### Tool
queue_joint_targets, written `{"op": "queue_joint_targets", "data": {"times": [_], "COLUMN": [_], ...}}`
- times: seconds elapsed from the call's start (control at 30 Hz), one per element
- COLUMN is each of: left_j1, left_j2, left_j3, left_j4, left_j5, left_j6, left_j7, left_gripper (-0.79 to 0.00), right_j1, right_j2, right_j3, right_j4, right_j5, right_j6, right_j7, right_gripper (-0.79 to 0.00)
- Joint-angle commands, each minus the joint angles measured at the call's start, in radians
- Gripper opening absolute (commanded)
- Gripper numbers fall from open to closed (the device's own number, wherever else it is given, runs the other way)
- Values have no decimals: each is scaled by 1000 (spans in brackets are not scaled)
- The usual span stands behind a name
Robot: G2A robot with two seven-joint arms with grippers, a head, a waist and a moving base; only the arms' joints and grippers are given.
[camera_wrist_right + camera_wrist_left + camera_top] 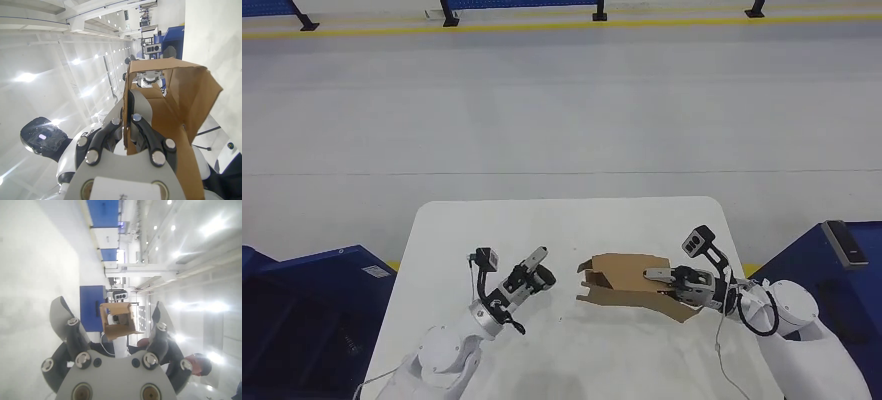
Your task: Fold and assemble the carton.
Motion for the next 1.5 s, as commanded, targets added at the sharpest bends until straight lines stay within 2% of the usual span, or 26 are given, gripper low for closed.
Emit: {"op": "queue_joint_targets", "data": {"times": [0.0,0.13,0.2,0.27,0.33,0.4,0.47,0.53,0.57,0.7,0.77,0.87,0.93,1.07,1.23,1.47], "left_j1": [0,1,5,8,33,55,59,49,41,41,49,71,64,22,-54,-109], "left_j2": [0,-1,-3,1,4,3,3,3,3,3,4,7,5,-1,-20,-41], "left_j3": [3,4,5,-16,-32,-20,-9,20,38,38,57,43,52,89,173,241], "left_j4": [0,-3,-39,-94,-158,-219,-252,-269,-275,-275,-308,-349,-360,-347,-279,-226], "left_j5": [-2,-10,-93,-82,0,39,58,88,91,91,89,104,105,152,177,185], "left_j6": [70,73,115,135,123,121,94,76,70,70,54,33,79,135,212,229], "left_j7": [-2,-1,-29,-42,30,49,25,-44,-87,-87,-147,-134,-121,-114,-78,-46], "left_gripper": [0,0,0,0,0,0,0,0,0,0,0,0,0,0,0,0], "right_j1": [0,1,3,6,14,19,38,61,70,70,70,75,83,94,110,113], "right_j2": [0,0,5,12,19,23,27,30,31,31,30,29,30,33,37,43], "right_j3": [0,4,19,49,82,98,110,106,103,103,101,74,68,71,74,77], "right_j4": [0,-7,-33,-35,-26,-8,22,61,77,77,74,47,46,53,73,74], "right_j5": [0,-15,-79,-117,-164,-186,-189,-181,-172,-172,-175,-201,-195,-188,-155,-123], "right_j6": [0,-11,-53,-100,-160,-214,-275,-317,-318,-318,-318,-328,-325,-331,-323,-316], "right_j7": [0,-15,-8,49,85,140,206,282,303,303,299,288,293,322,346,353], "right_gripper": [-785,-785,-785,-785,-785,-785,-785,-785,-785,-785,-785,-785,-785,-785,-785,-785]}}
